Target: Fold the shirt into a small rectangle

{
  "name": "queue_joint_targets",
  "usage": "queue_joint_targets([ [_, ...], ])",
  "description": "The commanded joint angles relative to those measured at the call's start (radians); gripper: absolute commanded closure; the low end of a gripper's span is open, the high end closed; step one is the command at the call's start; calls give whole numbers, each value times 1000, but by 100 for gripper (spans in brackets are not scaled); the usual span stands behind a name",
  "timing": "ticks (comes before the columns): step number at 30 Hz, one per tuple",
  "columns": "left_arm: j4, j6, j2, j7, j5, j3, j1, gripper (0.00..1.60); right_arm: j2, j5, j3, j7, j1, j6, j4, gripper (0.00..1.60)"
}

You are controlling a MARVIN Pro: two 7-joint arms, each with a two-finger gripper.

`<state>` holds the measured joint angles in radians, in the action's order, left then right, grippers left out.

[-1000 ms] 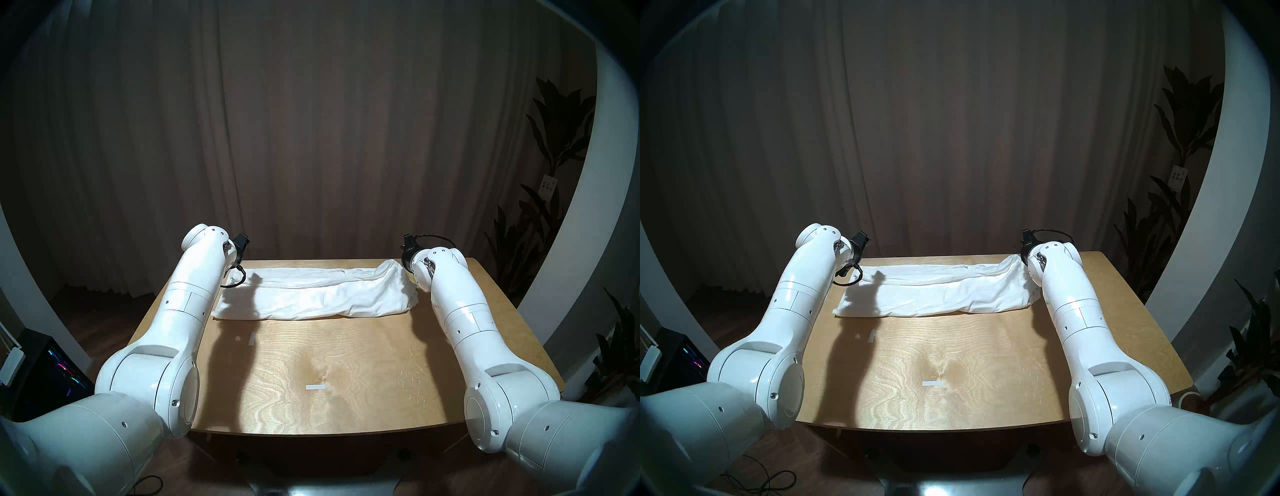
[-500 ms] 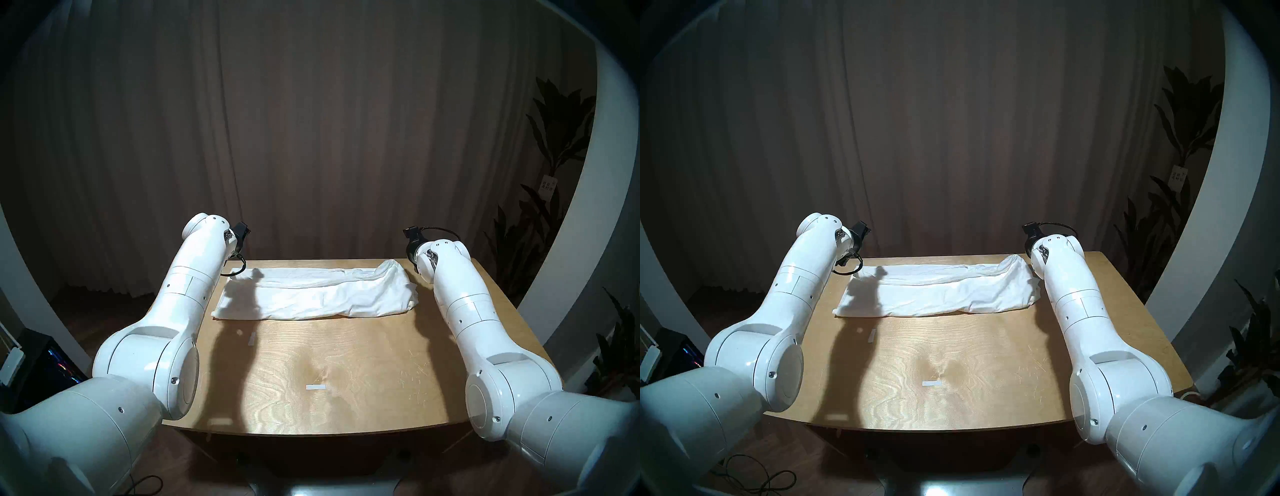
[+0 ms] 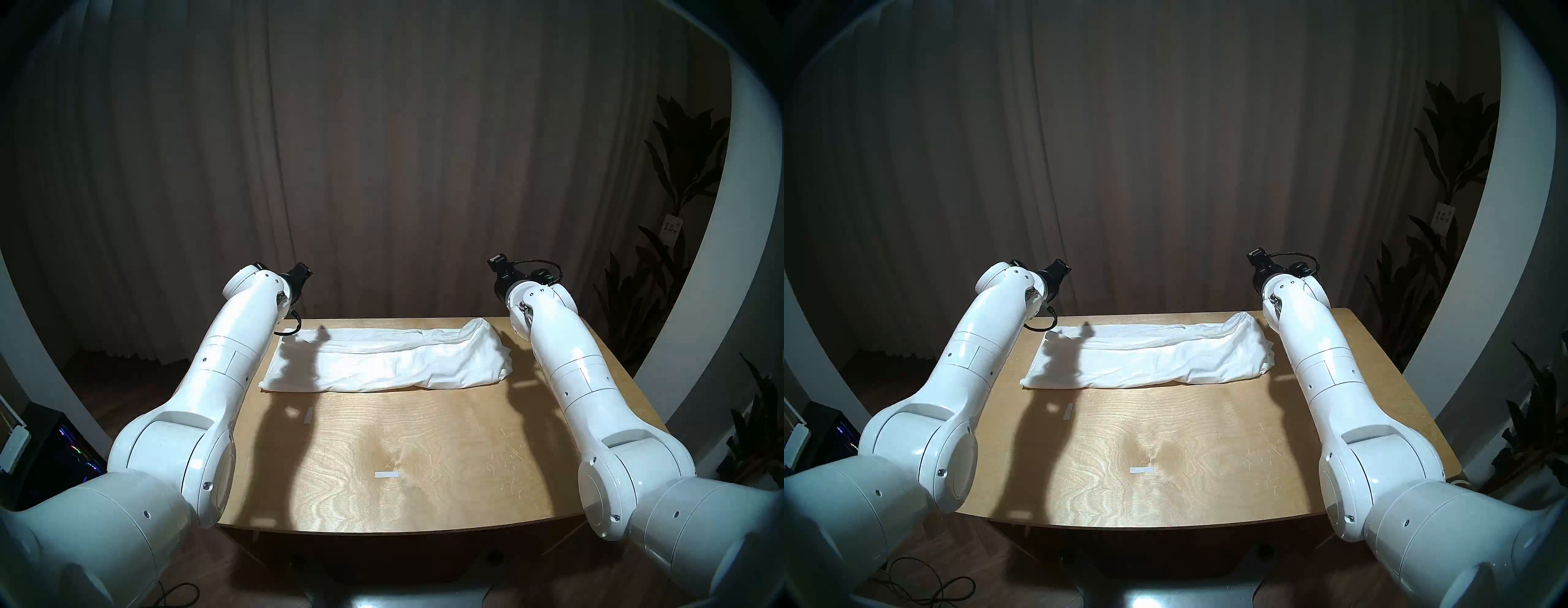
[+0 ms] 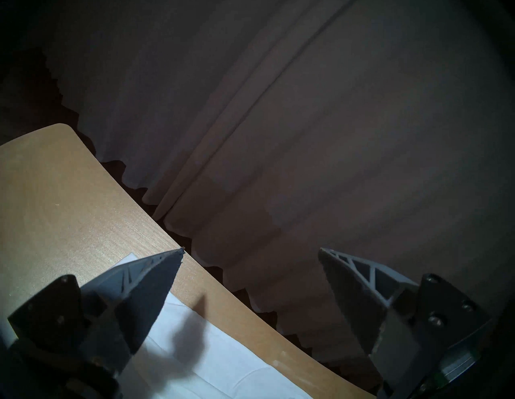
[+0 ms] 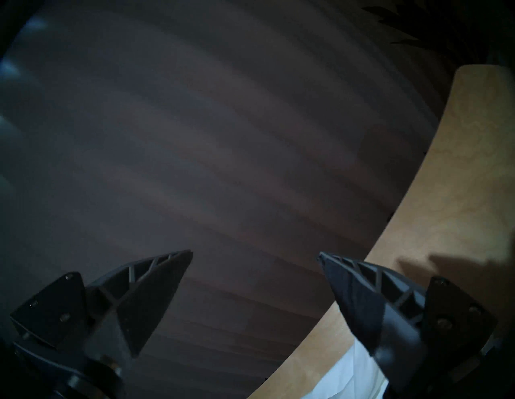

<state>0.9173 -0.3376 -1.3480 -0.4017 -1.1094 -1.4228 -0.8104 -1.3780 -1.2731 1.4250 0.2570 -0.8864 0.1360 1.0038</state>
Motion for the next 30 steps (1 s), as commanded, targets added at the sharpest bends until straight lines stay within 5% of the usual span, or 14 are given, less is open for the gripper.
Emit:
queue_joint_targets([
  [1, 78, 27, 53, 59, 2, -19, -72, 0, 10, -1, -2, -51, -65, -10, 81, 0],
  [30, 224, 67, 96, 172, -36, -104, -289, 0, 50, -70, 41, -114, -387, -10, 313, 0],
])
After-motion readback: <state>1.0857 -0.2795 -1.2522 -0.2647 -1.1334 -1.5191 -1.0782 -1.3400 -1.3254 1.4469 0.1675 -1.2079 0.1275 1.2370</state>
